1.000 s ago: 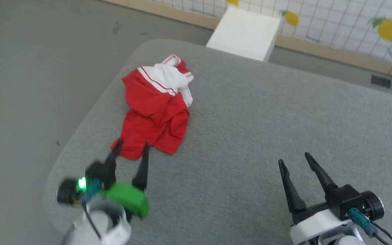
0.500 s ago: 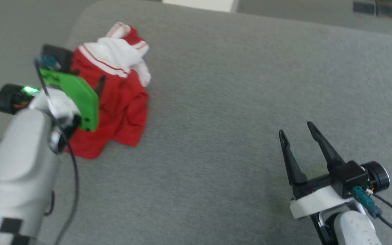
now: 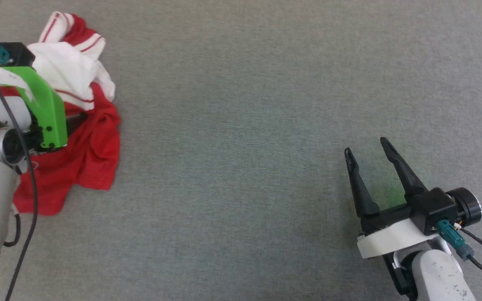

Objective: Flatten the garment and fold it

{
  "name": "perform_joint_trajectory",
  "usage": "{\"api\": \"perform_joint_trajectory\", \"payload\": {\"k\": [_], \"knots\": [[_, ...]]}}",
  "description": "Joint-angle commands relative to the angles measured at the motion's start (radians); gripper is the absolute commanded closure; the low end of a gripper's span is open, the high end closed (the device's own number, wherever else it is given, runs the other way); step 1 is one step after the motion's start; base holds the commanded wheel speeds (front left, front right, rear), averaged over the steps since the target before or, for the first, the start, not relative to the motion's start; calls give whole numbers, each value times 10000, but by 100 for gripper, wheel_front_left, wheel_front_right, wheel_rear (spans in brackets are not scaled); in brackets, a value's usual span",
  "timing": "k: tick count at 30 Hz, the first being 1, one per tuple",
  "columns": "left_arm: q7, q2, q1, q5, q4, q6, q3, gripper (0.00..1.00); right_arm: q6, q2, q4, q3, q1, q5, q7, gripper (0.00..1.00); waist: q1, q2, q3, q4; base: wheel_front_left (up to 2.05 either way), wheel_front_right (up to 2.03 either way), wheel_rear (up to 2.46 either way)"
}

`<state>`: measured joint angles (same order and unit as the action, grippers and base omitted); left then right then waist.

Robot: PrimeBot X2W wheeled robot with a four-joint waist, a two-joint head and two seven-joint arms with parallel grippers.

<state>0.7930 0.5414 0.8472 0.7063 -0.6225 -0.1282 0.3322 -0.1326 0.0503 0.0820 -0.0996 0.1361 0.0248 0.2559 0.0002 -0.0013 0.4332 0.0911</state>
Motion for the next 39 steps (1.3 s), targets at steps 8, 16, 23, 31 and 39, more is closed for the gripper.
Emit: {"api": "perform_joint_trajectory", "payload": {"k": [8,16,23,31,39], "knots": [[-145,68,-229,445,-2,-22,-121,100,19,0,131,51,190,-141,59,0,-2,13,11,-90,0,0,0],[-2287,128,-136,390,526,-19,-563,100,19,0,329,122,-21,-207,59,0,-2,13,-902,79,0,0,0],[-4908,12,-178,321,1411,-23,-783,100,19,0,503,384,-540,-362,59,0,-2,13,-2163,221,0,0,0],[-6876,-624,-330,606,3172,-24,-149,100,19,-1,494,722,-967,-476,59,0,-2,13,-3266,97,0,0,0],[-7319,-1892,-59,963,4464,-24,1091,100,19,-1,509,784,-1035,-547,59,0,-2,13,-3838,-785,0,0,0]]}}
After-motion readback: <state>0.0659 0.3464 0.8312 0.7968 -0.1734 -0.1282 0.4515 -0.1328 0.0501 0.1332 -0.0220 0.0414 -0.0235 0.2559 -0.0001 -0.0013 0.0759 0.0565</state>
